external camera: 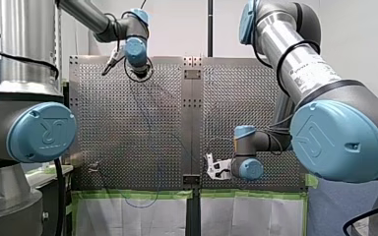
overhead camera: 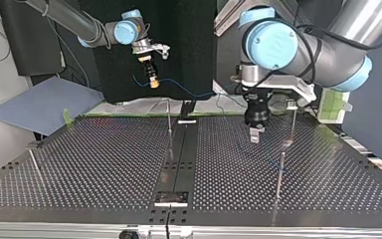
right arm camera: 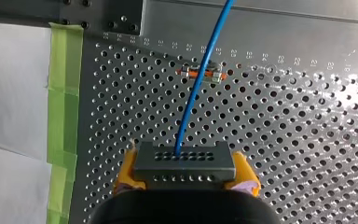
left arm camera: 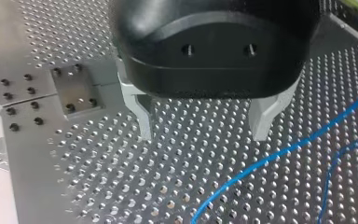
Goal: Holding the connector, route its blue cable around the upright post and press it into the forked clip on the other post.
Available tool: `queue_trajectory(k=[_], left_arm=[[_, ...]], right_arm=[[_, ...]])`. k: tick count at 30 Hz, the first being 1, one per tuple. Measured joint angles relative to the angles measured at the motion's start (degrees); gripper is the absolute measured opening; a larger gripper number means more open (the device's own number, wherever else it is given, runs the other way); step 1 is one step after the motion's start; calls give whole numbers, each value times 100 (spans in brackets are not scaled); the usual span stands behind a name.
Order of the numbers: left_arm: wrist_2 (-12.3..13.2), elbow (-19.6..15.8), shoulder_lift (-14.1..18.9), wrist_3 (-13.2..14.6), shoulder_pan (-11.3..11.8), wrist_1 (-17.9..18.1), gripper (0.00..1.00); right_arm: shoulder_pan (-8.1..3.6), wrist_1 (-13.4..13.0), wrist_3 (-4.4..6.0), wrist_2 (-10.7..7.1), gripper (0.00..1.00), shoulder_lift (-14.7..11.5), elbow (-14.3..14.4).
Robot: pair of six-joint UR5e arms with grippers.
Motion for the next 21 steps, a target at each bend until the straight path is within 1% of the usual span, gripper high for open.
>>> queue_trajectory(k=[4, 9, 15, 21], left_arm=[[-178, -2, -127, 240, -8, 238, 100], [-347, -2, -158, 554, -18, 495, 100], [-485, -3, -158, 665, -25, 521, 100], [-541, -67, -160, 702, -53, 533, 100]], right_arm=[[-1, 0, -2, 0, 0, 0, -1], [-3, 0, -9, 0, 0, -1, 0], [-3, -1, -11, 0, 0, -1, 0], [2, 4, -11, 10, 0, -2, 0]])
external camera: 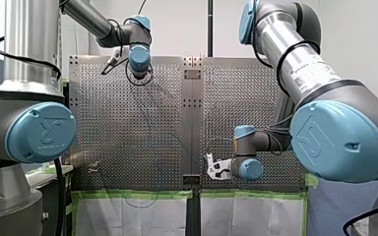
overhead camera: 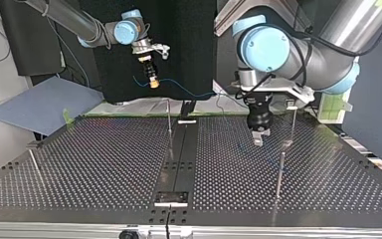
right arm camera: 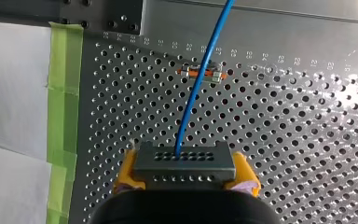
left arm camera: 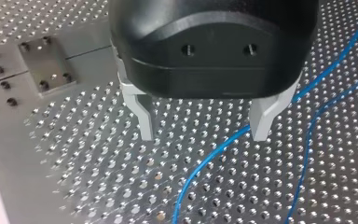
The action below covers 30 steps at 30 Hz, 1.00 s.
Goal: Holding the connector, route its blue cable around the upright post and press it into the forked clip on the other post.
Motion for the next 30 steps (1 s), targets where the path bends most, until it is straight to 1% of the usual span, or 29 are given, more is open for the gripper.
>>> queue_trajectory(k=[5, 11, 16, 21, 26, 30], left_arm=[[-15, -123, -3, 44, -17, 62, 100], [-112, -185, -12, 103, -7, 150, 100], [-193, -186, -172, 213, 1, 182, 100], [-160, -168, -288, 249, 5, 246, 100], [-134, -113, -304, 267, 27, 308, 100], [-69, -3, -321, 285, 96, 375, 100]], right_arm=[[3, 4, -5, 19, 0, 1, 0], [10, 11, -26, 35, 0, 4, 0], [18, 18, -34, 42, 0, 3, 0], [19, 35, -53, 56, 0, 1, 0], [20, 39, -60, 67, 0, -1, 0], [20, 34, -61, 69, 0, 0, 0]])
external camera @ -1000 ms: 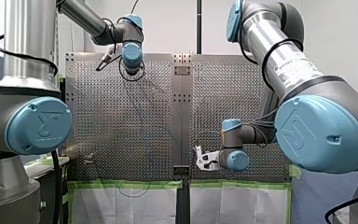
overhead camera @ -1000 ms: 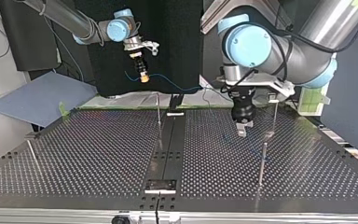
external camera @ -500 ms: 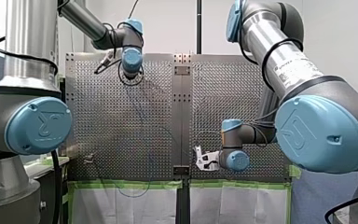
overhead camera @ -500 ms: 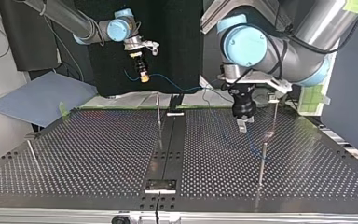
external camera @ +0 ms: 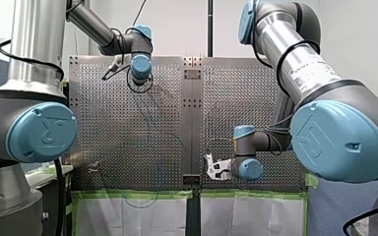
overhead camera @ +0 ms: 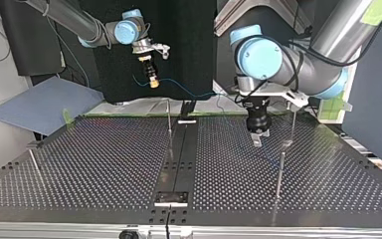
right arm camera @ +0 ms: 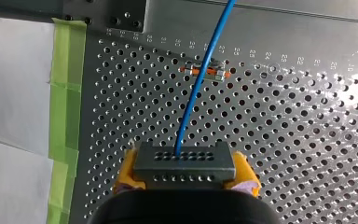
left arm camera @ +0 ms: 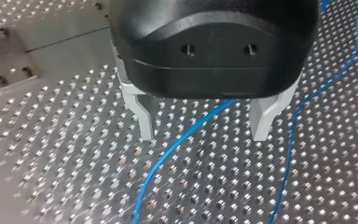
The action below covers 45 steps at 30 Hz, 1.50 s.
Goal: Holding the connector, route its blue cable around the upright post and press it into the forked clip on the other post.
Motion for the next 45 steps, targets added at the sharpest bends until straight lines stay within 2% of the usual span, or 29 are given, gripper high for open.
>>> queue_trajectory(k=[10, 17, 29, 39, 45], left_arm=[[65, 517, -416, 4, 96, -175, 100], [58, 857, -481, -1, 116, -320, 100], [64, 983, -786, 3, -5, -388, 100], [47, 1240, -1317, -103, -123, -455, 100], [2, 1262, -1585, -181, -192, -511, 100]], right_arm=[[0, -4, 0, 0, 0, -1, 0], [0, -3, -1, 0, 0, 1, 0], [0, -12, 0, 0, 0, 0, 0], [0, -20, 0, 0, 0, 4, 0], [0, -20, 0, 0, 0, 2, 0]])
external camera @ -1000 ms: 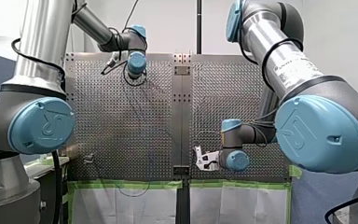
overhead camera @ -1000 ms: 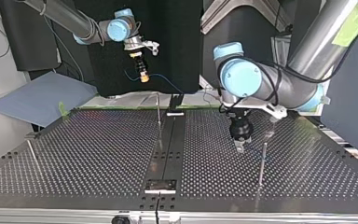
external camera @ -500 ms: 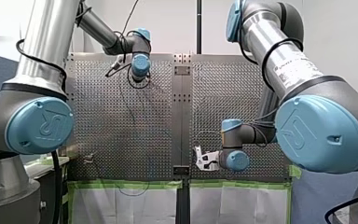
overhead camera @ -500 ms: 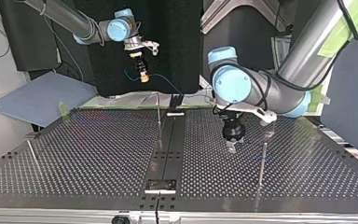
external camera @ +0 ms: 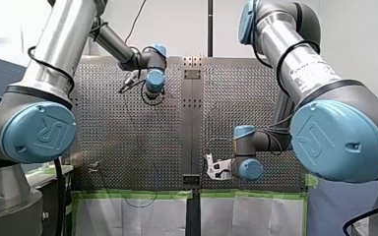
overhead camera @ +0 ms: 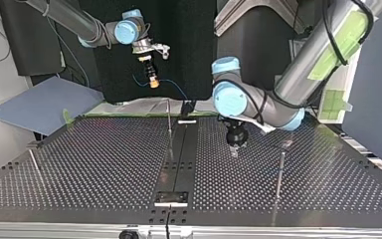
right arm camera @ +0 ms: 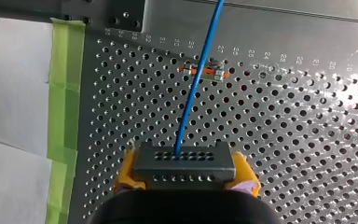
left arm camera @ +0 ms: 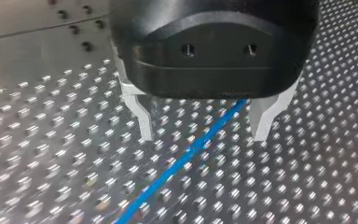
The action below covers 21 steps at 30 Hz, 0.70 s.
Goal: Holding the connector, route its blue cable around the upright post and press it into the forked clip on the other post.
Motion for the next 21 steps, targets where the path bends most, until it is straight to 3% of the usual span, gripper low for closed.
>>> queue_trajectory(k=[11, 21], left_arm=[[-83, -49, -495, -207, -129, -108, 100], [-61, -275, -800, -384, -216, 205, 100]], right_arm=[[0, 15, -1, 0, 0, 0, 0], [0, 43, -5, 8, 0, 1, 1]])
